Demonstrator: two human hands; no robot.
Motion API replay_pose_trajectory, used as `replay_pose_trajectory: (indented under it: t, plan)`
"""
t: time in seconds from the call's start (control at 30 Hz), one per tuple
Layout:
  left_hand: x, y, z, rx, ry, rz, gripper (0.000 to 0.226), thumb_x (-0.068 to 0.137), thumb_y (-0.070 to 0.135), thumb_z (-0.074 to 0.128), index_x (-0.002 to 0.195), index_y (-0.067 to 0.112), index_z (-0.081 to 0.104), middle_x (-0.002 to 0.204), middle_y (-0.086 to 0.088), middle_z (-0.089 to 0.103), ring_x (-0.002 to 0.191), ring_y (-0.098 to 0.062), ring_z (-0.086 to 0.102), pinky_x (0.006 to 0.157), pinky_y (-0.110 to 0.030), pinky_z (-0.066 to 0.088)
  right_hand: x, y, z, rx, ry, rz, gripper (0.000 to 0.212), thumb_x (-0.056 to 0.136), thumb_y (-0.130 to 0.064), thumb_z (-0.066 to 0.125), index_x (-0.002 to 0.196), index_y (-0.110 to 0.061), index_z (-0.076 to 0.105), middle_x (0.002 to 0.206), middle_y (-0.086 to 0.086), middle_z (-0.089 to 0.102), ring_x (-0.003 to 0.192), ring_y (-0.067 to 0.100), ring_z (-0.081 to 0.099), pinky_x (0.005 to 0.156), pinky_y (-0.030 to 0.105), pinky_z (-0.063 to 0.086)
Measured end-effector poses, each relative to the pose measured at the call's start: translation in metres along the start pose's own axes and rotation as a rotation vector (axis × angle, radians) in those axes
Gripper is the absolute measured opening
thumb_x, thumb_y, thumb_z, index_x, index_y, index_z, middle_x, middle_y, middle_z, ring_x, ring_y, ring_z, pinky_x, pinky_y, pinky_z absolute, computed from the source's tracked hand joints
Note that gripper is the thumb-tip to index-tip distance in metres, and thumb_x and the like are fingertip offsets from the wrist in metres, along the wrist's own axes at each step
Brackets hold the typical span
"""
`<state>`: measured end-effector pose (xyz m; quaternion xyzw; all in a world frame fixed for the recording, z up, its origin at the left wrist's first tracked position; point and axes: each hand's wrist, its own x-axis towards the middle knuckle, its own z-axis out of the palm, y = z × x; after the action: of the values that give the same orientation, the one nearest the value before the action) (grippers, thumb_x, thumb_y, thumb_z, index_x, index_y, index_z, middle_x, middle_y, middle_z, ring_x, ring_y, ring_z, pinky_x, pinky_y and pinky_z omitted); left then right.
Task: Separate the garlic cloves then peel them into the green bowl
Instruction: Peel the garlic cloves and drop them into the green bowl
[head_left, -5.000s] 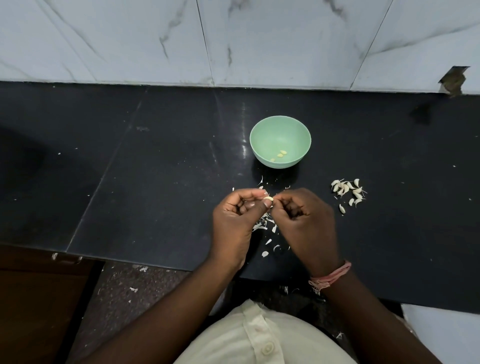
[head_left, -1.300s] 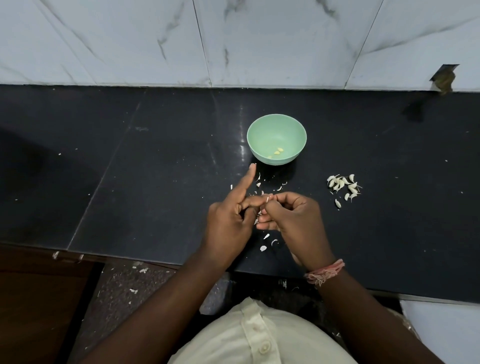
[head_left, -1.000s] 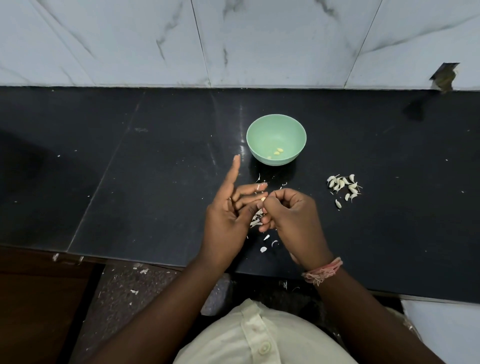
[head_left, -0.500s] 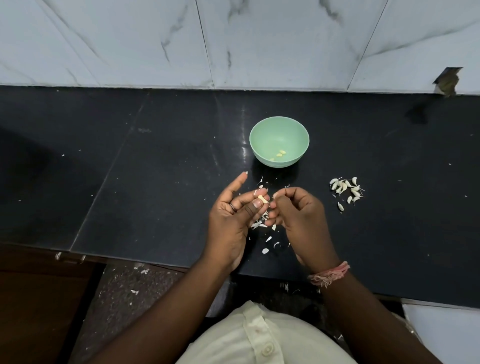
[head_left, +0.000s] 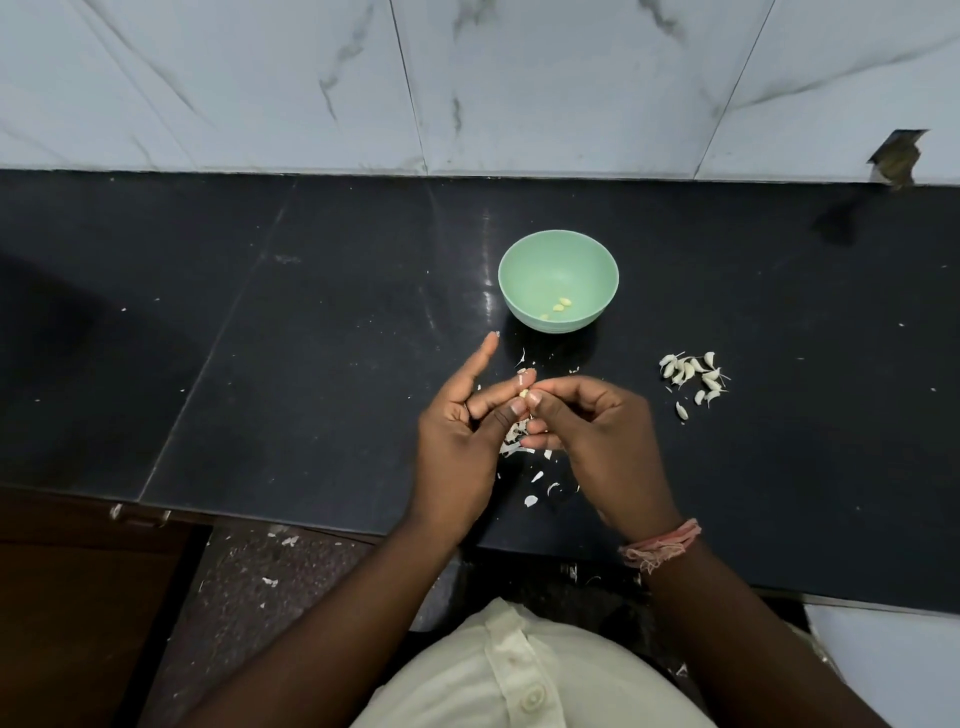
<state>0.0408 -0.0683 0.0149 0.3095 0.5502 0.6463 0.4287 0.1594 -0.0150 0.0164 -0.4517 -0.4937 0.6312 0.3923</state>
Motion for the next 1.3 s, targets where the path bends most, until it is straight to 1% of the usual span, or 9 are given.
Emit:
replay_pose_trajectory:
  t: [0.07,0.2,0.3,0.43,0.53,0.83,1.1,1.23,1.3]
  plan:
    - [-0.001,0.0,-0.001,0.095,-0.039,0.046,0.069,0.095,-0.002,0.065,0.154,0.024,0.04,0.114,-0.003,0.076,0.119,-0.016,0.067,0.107,-0.029,0.045,0.001,0.0,0.0,0.037,-0.014,0.02,0.007,0.091,-0.001,0.073,0.098,-0.001,0.075,0.079,0.014,0.076,0.069,0.022,0.072,0.07,0.039,0.065]
    - [-0.004,0.005,-0.001,0.166,-0.03,0.074,0.074,0.095,-0.001,0.066,0.154,0.03,0.036,0.12,-0.004,0.074,0.121,-0.009,0.065,0.098,-0.015,0.048,0.003,0.0,0.001,0.056,-0.033,0.033,0.004,0.091,0.0,0.072,0.095,0.001,0.073,0.081,0.015,0.074,0.07,0.019,0.068,0.067,0.038,0.064]
    - [-0.002,0.006,-0.002,0.158,-0.041,0.072,0.078,0.093,-0.002,0.068,0.152,0.037,0.035,0.121,-0.003,0.073,0.117,-0.013,0.068,0.097,-0.025,0.054,0.005,0.002,0.001,0.097,-0.047,0.047,0.007,0.091,0.003,0.07,0.098,0.001,0.07,0.083,0.014,0.072,0.069,0.017,0.068,0.067,0.037,0.064]
    - [0.003,0.0,-0.004,0.12,-0.026,0.05,0.081,0.091,-0.008,0.068,0.155,0.03,0.037,0.108,-0.007,0.071,0.101,-0.022,0.074,0.084,-0.032,0.06,0.007,0.005,0.001,0.098,-0.001,0.039,0.01,0.091,0.005,0.07,0.101,0.002,0.073,0.081,0.016,0.073,0.07,0.019,0.07,0.069,0.035,0.063]
    - [0.005,-0.003,-0.003,0.065,0.01,0.006,0.075,0.088,-0.011,0.07,0.151,0.022,0.044,0.1,-0.011,0.073,0.092,-0.019,0.074,0.08,-0.029,0.06,0.008,0.007,0.001,0.06,0.009,0.033,0.008,0.093,0.004,0.068,0.094,-0.001,0.074,0.076,0.013,0.074,0.069,0.019,0.068,0.071,0.038,0.064]
    - [0.002,-0.002,0.001,-0.025,0.049,-0.058,0.054,0.089,-0.007,0.069,0.138,0.012,0.058,0.099,-0.013,0.077,0.086,-0.023,0.075,0.079,-0.031,0.061,0.01,0.009,0.006,0.032,0.019,0.072,0.013,0.099,0.002,0.058,0.095,0.008,0.07,0.069,0.009,0.069,0.057,0.016,0.063,0.059,0.027,0.059]
    - [0.003,-0.009,0.002,-0.178,0.125,-0.151,0.047,0.088,-0.009,0.07,0.131,0.01,0.065,0.094,-0.009,0.074,0.081,-0.019,0.073,0.075,-0.029,0.06,0.005,0.005,0.008,-0.181,0.004,0.017,0.017,0.103,-0.011,0.057,0.097,-0.002,0.07,0.073,0.016,0.071,0.051,0.012,0.057,0.054,0.025,0.05]
    - [0.003,-0.01,0.0,-0.24,0.117,-0.185,0.036,0.088,-0.01,0.068,0.118,0.009,0.073,0.094,-0.009,0.074,0.086,-0.02,0.072,0.08,-0.028,0.06,0.003,-0.001,0.007,-0.216,-0.007,0.01,0.018,0.103,-0.01,0.055,0.1,-0.002,0.071,0.066,-0.005,0.067,0.053,0.002,0.059,0.053,0.015,0.047]
    - [0.003,-0.01,0.0,-0.255,0.098,-0.186,0.03,0.088,-0.01,0.067,0.113,0.006,0.074,0.098,-0.01,0.076,0.089,-0.021,0.073,0.08,-0.026,0.06,0.002,-0.004,0.005,-0.257,-0.018,-0.008,0.019,0.103,-0.008,0.053,0.099,-0.005,0.072,0.066,-0.009,0.066,0.055,0.002,0.061,0.055,0.014,0.047]
